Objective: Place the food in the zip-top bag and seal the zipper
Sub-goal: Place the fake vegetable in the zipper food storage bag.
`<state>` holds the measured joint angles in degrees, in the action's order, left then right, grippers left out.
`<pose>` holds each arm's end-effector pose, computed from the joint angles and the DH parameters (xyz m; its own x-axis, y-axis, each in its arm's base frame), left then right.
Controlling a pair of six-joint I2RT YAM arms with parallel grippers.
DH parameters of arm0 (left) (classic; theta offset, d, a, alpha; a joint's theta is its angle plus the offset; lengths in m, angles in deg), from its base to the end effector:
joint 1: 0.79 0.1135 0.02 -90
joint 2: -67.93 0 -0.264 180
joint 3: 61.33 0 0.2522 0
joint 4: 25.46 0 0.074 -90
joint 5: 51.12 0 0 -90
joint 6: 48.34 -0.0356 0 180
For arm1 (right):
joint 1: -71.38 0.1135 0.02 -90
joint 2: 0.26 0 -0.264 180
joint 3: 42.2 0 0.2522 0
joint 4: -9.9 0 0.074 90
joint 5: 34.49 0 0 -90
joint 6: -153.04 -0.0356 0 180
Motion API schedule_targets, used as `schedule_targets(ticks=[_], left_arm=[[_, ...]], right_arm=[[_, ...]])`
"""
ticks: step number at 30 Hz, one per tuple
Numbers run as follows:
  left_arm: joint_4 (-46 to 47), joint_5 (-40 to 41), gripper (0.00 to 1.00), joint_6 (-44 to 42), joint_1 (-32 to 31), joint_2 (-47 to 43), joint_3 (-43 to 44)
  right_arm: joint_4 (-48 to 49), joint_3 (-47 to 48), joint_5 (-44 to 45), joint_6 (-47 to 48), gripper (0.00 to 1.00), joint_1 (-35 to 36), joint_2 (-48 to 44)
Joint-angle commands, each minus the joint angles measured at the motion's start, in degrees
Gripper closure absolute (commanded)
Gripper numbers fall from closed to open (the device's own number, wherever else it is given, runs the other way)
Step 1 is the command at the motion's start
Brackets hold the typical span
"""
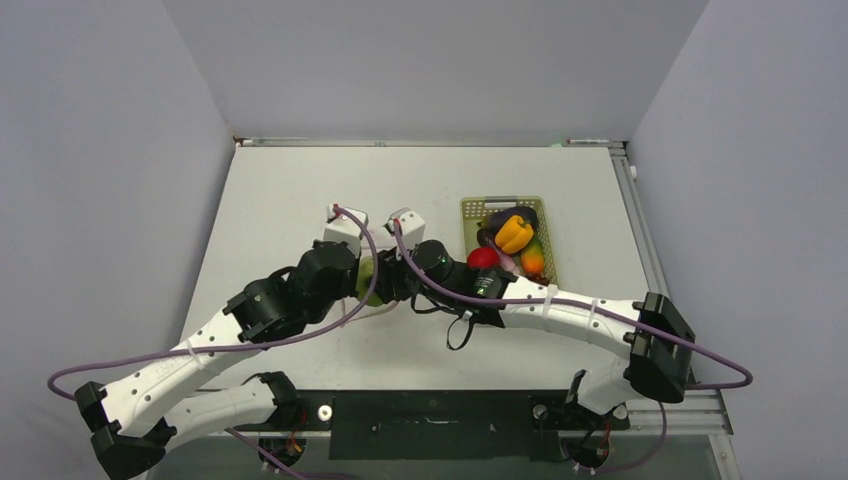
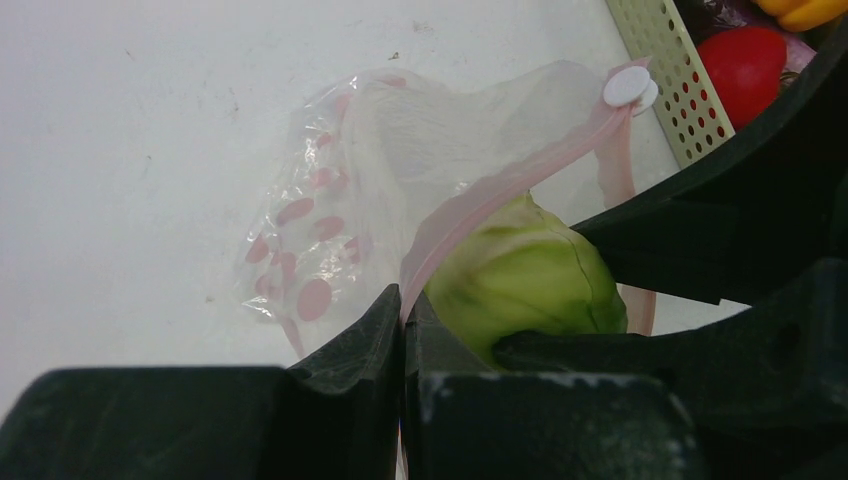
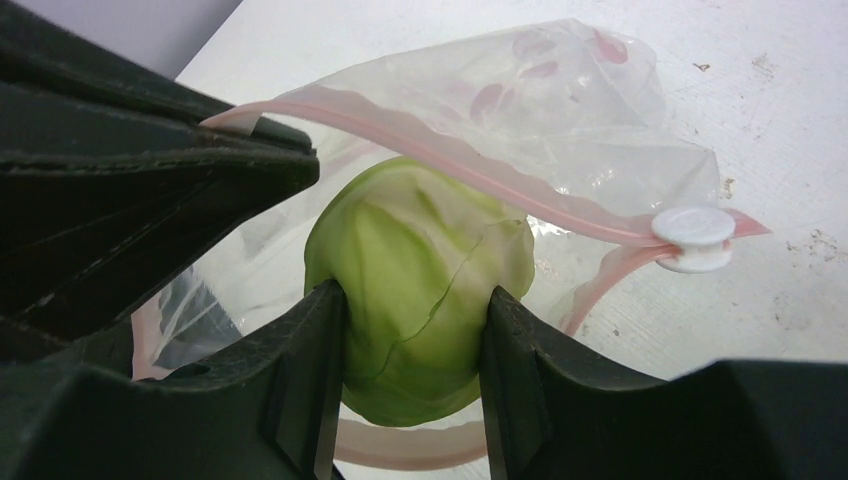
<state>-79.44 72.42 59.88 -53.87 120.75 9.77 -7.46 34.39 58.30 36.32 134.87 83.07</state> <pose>0.1263 -0.1354 0.3424 -0.4570 0.1744 -0.8722 0.2673 0.9622 0.0523 0.1532 0.3033 0.3014 -0.5558 -0.1080 -0.8243 -0.6987 0.5980 0.3927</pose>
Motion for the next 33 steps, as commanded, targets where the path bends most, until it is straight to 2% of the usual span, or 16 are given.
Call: schedule_targets(ticks=[1,14,21,33], left_arm=[[3.2,-0.8,1.0,-0.6,0.4,-1.2,-0.3],[2.8,0.1,1.0,-0.4,0.4,-1.5,-0.3],[2.7,0.7,1.0,-0.2,0.4,-1.6,-0.3],[2.4,1.1,1.0,0.0,0.5,-1.2,-0.2]], right_arm=[[7.4,1.7,2.8,-2.7,0.56,0.7,1.0],[8.1,1.7,3.4,-2.7,0.16,1.6,1.4],[9.2,-1.5,4.1,-3.4,0.1,1.6,-2.3],[5.0,-4.3,9.8,-1.7,0.09,1.7,-11.9]])
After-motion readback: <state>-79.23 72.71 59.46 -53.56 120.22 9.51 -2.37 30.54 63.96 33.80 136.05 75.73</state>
